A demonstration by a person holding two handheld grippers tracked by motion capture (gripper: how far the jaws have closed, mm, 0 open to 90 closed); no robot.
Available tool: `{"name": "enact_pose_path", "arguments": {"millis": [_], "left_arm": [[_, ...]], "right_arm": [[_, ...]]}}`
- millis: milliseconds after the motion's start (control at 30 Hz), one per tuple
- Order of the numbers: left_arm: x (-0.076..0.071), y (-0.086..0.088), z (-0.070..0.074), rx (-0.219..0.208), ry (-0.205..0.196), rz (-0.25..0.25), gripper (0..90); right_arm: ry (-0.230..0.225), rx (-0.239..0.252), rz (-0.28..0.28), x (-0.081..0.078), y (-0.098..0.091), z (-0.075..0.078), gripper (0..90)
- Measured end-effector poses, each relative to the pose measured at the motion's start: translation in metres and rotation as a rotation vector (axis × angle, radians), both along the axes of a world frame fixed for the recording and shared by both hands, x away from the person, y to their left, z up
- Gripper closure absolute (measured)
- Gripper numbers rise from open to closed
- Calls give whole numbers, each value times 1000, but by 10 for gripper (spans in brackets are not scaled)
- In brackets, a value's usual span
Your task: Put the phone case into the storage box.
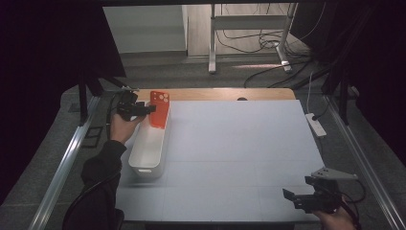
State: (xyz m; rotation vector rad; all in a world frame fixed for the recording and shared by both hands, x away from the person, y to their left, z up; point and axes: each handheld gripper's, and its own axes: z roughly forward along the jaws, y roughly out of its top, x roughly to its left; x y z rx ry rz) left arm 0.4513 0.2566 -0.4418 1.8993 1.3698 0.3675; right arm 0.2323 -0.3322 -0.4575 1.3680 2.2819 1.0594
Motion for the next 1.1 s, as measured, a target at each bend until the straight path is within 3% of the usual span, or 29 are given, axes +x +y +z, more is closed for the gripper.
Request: {"name": "enact_pose_path", "arguments": {"millis": [400, 600, 767, 1100], "left_arm": [[-11, -1, 4, -20, -19, -30, 271], [-18, -1, 7, -3, -25, -42, 252], [-24, -2, 8, -25, -22, -47, 199], [-37, -5, 8, -21, -27, -92, 131]], "right_arm": [[-6, -7, 2, -1, 1, 0, 16], [-7, -10, 6, -1, 1, 0, 16], [-9, -11, 8, -1, 1, 0, 16], [-9, -11, 10, -1, 2, 0, 16]]}}
